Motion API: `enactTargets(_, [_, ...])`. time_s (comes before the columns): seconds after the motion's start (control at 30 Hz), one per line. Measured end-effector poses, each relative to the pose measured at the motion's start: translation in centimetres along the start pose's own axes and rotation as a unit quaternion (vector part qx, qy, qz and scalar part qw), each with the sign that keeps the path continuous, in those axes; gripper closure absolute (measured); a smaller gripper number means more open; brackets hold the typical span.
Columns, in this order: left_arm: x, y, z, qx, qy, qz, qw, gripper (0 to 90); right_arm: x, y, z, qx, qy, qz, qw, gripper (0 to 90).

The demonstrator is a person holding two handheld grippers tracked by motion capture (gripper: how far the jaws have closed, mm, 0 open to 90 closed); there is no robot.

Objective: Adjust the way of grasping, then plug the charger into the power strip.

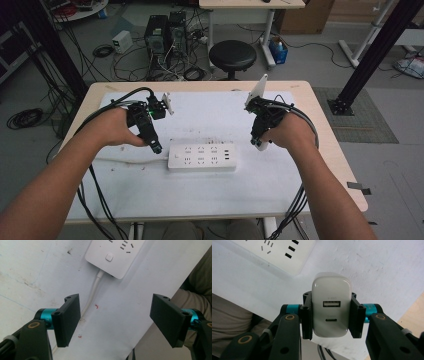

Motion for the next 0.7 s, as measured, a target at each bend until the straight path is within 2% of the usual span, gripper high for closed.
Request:
enactTargets(0.07, [0.0,-0.1,-0.1,-0.001,-0.001,-0.002,1.0,24.7,-0.3,-0.1,0.2,-0.006,0.017,-0.009,0.9998,61.9])
enactTargets(0.1, [0.0,-0.1,-0.1,-0.001,-0.001,-0.002,1.0,24.6,-0.3,-0.1,0.2,-0.006,0.017,-0.009,0.9998,61.9])
enactTargets(0.13, [0.0,-0.1,-0.1,0.0,-0.006,-0.002,1.0,24.6,-0.4,-0.1,0.4,-0.013,0.028,-0.012,0.9995,62.0])
enactTargets(0.17, [-0.1,-0.1,-0.1,-0.001,-0.005,-0.004,1.0,24.6,-0.7,-0.2,0.7,-0.019,0.051,-0.011,0.9985,61.9])
enactTargets(0.2, [0.0,-0.2,-0.2,0.0,-0.005,-0.004,1.0,24.7,-0.9,-0.3,0.8,-0.022,0.06,-0.013,0.9979,62.0])
enactTargets(0.3, [0.1,-0.2,-0.3,0.001,-0.012,0.001,0.9999,24.7,-1.5,-0.8,1.3,-0.037,0.123,-0.019,0.9916,62.0])
enactTargets(0.37, [0.0,-0.2,-0.4,0.003,-0.011,-0.004,0.9999,24.7,-1.9,-1.1,1.8,-0.045,0.152,-0.022,0.9871,62.0])
enactTargets(0.4, [0.0,-0.2,-0.4,0.003,-0.011,-0.004,0.9999,24.7,-1.9,-1.1,1.8,-0.045,0.152,-0.022,0.9871,62.0])
enactTargets(0.43, [0.1,-0.1,-0.4,0.005,-0.014,-0.004,0.9999,24.7,-2.1,-1.3,1.9,-0.048,0.171,-0.021,0.9839,62.0])
enactTargets(0.47, [0.1,-0.1,-0.4,0.005,-0.016,-0.004,0.9998,24.7,-2.6,-1.5,2.3,-0.048,0.199,-0.017,0.9786,62.0])
enactTargets(0.5, [0.1,-0.1,-0.4,0.005,-0.016,-0.004,0.9998,24.7,-2.6,-1.5,2.3,-0.048,0.199,-0.017,0.9786,62.0])
enactTargets(0.53, [0.2,-0.2,-0.4,0.007,-0.018,-0.005,0.9998,24.7,-2.8,-1.6,2.6,-0.049,0.208,-0.014,0.9767,62.0])
enactTargets(0.57, [0.2,-0.2,-0.5,0.006,-0.02,-0.004,0.9998,24.7,-3.2,-1.6,3.0,-0.051,0.231,-0.011,0.9715,62.1])
enactTargets(0.63, [0.2,-0.4,-0.6,0.007,-0.024,-0.003,0.9997,24.7,-3.8,-1.8,3.7,-0.053,0.256,-0.016,0.9651,62.1])
enactTargets(0.67, [0.3,-0.5,-0.7,0.007,-0.025,-0.003,0.9997,24.6,-4.2,-1.9,4.2,-0.051,0.275,-0.013,0.9601,62.2])
enactTargets(0.7, [0.3,-0.5,-0.7,0.006,-0.027,-0.002,0.9996,24.7,-4.6,-2.2,4.6,-0.05,0.286,-0.019,0.9566,62.2])
Point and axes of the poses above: each handheld gripper's, and its own axes: y roughly backward along the jaws, x roughly out of its underside, z roughly to its left, the point moved 9 cm from there along -y, roughly forward along the jaws, and after that the axes turned 6 degrees about -z, right-handed, at the moved point
